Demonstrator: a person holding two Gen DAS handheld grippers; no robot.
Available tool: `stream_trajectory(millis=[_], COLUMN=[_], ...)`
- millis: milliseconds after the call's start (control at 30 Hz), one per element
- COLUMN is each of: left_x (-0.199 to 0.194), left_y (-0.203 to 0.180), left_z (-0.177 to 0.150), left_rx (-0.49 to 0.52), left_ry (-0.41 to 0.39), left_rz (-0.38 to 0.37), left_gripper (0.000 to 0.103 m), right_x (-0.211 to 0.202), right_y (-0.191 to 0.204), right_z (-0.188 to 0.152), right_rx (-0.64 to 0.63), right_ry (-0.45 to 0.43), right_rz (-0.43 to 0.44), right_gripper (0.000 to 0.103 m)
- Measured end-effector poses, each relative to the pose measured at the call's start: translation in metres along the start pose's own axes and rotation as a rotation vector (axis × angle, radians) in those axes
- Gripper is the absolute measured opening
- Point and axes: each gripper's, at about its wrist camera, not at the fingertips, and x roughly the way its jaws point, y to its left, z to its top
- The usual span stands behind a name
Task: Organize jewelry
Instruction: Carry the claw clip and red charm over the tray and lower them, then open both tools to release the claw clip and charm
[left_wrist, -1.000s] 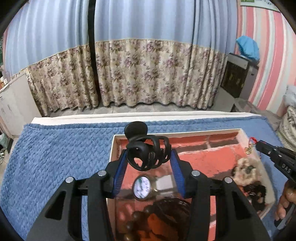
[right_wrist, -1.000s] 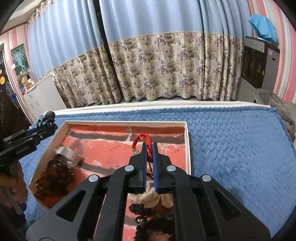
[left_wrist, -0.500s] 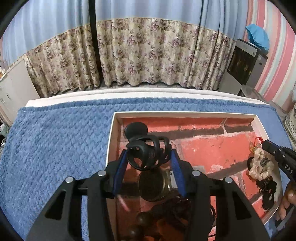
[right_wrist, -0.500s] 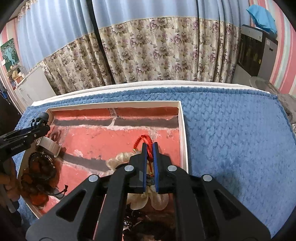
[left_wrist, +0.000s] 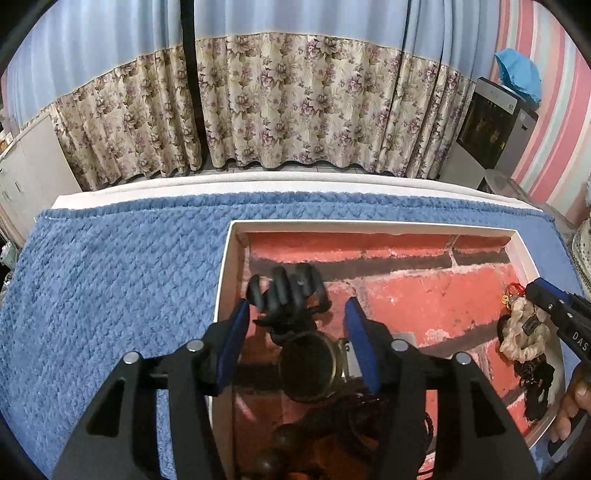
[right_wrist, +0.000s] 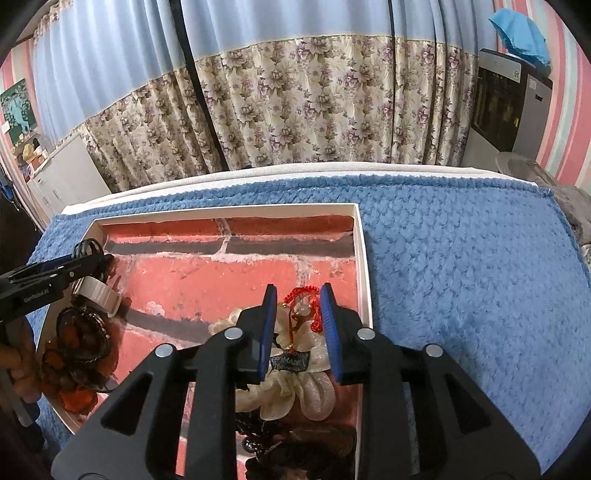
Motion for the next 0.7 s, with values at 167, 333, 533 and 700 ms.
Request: stream_trajectory(millis=[167,333,533,700], left_x=[-0.004,-0.016,-0.057,-0.115], left_y=[-0.001,-0.001,-0.008,-0.003], left_z=[-0.001,-0.003,-0.009,-0.031], left_rx=[0.005,-0.005,-0.006,0.012], left_ry=[-0.015,-0.048,-0.133,-0.249], left_rz=[0.011,0.008,0.023,0.066], left_gripper=[0.056,0.062,0.074,0.079], right_x=[-0.007,-0.015,-0.063,-0.115], right_y=[-0.003,-0.001,0.002,0.012], right_z=[0.001,0.004,0.009,-0.004], right_rx=[0.017,0.019,0.022,-0.015], right_ry=[-0.027,-0.036,-0.129,-0.197], right_rz=[-0.003,-0.005,-0.011,-0.005], right_gripper=[0.055,0.068,0.087,0.094])
